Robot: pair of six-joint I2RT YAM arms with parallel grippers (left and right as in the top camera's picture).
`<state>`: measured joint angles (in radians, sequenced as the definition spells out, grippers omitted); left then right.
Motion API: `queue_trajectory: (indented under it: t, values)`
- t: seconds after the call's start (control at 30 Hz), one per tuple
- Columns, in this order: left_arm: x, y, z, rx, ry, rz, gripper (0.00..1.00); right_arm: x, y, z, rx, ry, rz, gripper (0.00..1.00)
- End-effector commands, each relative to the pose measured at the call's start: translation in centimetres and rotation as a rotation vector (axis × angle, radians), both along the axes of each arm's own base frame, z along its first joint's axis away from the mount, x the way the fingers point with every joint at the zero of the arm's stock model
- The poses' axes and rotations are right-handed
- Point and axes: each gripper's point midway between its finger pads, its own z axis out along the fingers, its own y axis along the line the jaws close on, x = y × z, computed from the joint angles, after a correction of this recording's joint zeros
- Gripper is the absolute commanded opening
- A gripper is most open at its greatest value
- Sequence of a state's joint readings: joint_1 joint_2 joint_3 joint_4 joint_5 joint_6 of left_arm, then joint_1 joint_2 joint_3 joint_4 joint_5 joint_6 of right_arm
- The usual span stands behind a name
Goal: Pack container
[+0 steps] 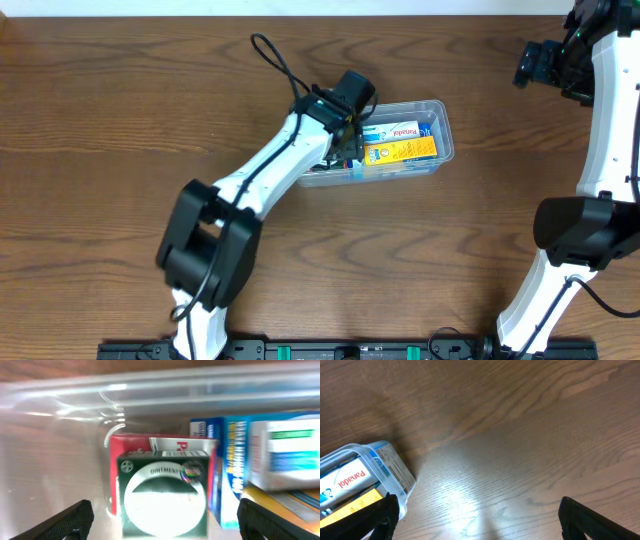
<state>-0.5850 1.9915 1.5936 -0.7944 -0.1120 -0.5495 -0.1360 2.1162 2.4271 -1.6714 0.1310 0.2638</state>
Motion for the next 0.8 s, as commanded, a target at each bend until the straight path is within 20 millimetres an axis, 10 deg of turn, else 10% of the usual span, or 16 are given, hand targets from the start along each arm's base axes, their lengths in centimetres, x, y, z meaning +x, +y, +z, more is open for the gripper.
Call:
queue_trajectory:
  t: [0.0, 0.43, 0.77]
  values:
    - [-0.1, 0.5, 5.2, -0.041, -0.096, -0.013, 0.93, 0.0, -0.2, 0.6, -0.006, -0.020, -0.019, 0.99]
    - [-6.5, 4.7, 18.3, -0.105, -0.273, -0.097, 0.98, 0.0, -0.2, 0.6, -0.006, -0.020, -0.019, 0.99]
    - [-16.3, 11.3, 21.9, -0.056, -0.222, -0.127, 0.98, 0.0, -0.2, 0.6, -0.006, -0.020, -0.019, 0.99]
